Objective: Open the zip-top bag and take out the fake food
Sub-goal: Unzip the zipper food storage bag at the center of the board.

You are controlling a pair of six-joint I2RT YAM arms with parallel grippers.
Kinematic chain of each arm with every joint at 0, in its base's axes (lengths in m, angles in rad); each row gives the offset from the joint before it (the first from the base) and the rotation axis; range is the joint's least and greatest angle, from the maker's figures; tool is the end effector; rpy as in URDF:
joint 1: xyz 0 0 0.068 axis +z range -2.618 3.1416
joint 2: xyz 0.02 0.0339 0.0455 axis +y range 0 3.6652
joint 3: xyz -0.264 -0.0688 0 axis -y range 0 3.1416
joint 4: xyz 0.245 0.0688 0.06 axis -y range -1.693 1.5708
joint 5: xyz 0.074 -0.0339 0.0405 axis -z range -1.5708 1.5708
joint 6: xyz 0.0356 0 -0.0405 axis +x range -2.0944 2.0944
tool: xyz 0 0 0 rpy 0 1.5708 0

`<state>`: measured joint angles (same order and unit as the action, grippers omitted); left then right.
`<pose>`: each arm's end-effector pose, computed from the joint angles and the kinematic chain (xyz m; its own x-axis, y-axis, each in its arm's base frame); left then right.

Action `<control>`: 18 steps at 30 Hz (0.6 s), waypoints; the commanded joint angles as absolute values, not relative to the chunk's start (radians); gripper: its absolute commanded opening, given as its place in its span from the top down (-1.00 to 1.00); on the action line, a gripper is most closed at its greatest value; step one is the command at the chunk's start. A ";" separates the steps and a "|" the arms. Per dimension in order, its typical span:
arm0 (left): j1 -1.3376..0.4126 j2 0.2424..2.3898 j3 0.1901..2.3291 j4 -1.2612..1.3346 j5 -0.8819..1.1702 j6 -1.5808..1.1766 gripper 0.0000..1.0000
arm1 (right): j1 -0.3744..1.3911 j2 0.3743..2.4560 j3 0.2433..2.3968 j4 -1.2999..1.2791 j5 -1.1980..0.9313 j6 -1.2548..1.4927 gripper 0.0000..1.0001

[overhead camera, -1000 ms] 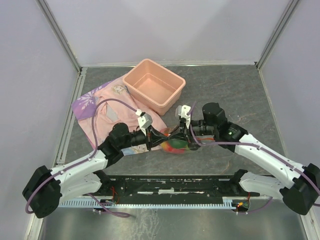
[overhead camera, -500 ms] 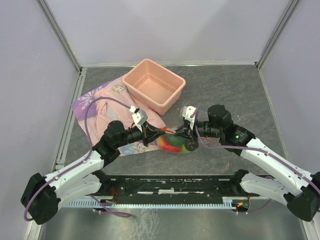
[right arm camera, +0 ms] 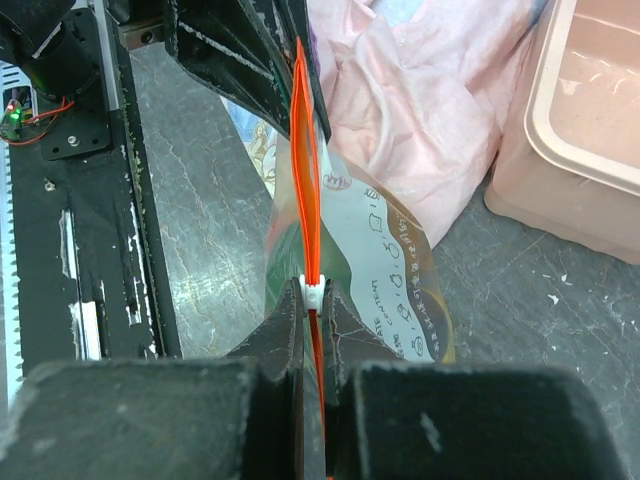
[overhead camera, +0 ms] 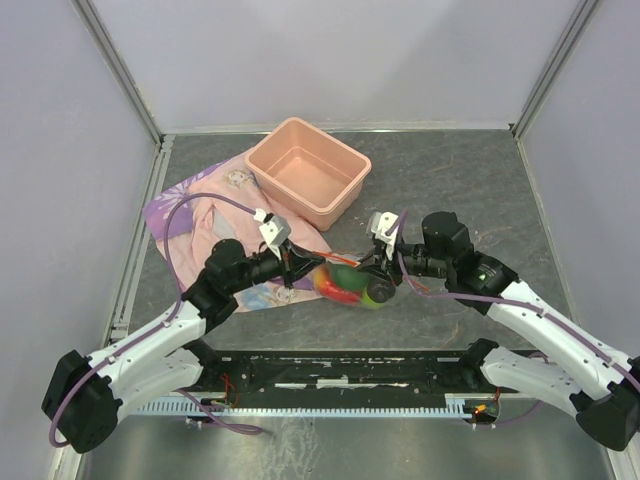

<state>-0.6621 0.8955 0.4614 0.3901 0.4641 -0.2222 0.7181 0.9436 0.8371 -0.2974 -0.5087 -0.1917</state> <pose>0.1544 -0.1406 0.2663 -0.2327 -0.0685 -0.9701 0.8726 0.4257 -0.2394 0.1480 0.1523 0.3196 -0.1168 -0.3230 -0.9392 -0.9516 0.3071 0.0127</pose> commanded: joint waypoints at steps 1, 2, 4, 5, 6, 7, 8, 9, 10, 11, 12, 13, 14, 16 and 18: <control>-0.636 0.874 0.494 0.381 0.394 -0.186 0.95 | 0.701 0.905 0.839 -0.296 -0.494 -0.183 0.97; -0.634 0.872 0.493 0.380 0.389 -0.186 0.95 | 0.698 0.901 0.838 -0.298 -0.494 -0.181 0.97; -0.628 0.868 0.491 0.378 0.380 -0.189 0.95 | 0.688 0.894 0.836 -0.304 -0.492 -0.174 0.97; -0.624 0.867 0.491 0.377 0.377 -0.190 0.95 | 0.683 0.891 0.835 -0.305 -0.492 -0.174 0.97; -0.621 0.865 0.489 0.376 0.375 -0.191 0.95 | 0.678 0.889 0.833 -0.307 -0.492 -0.173 0.97; -0.617 0.865 0.489 0.376 0.372 -0.194 0.95 | 0.675 0.886 0.833 -0.309 -0.490 -0.172 0.97; -0.613 0.865 0.489 0.376 0.370 -0.196 0.95 | 0.671 0.887 0.833 -0.310 -0.491 -0.170 0.97; -0.609 0.863 0.489 0.375 0.365 -0.197 0.95 | 0.668 0.887 0.833 -0.311 -0.490 -0.168 0.97; -0.604 0.862 0.488 0.373 0.360 -0.200 0.95 | 0.666 0.887 0.834 -0.311 -0.491 -0.166 0.97; -0.601 0.860 0.488 0.372 0.350 -0.203 0.95 | 0.664 0.887 0.834 -0.314 -0.491 -0.164 0.97; -0.597 0.858 0.487 0.370 0.338 -0.207 0.95 | 0.662 0.889 0.834 -0.315 -0.491 -0.163 0.97; -0.593 0.856 0.484 0.370 0.324 -0.212 0.95 | 0.659 0.890 0.834 -0.317 -0.491 -0.163 0.97; -0.586 0.855 0.481 0.370 0.312 -0.216 0.95 | 0.658 0.890 0.834 -0.318 -0.492 -0.162 0.97; -0.575 0.853 0.478 0.373 0.304 -0.222 0.95 | 0.654 0.891 0.834 -0.319 -0.492 -0.160 0.97; -0.566 0.853 0.477 0.373 0.300 -0.230 0.95 | 0.652 0.893 0.835 -0.322 -0.493 -0.159 0.97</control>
<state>-0.5957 0.8711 0.4614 0.3611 0.3729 -0.2230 0.6613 0.9127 0.8333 -0.3313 -0.4950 -0.1768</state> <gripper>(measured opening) 0.035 0.066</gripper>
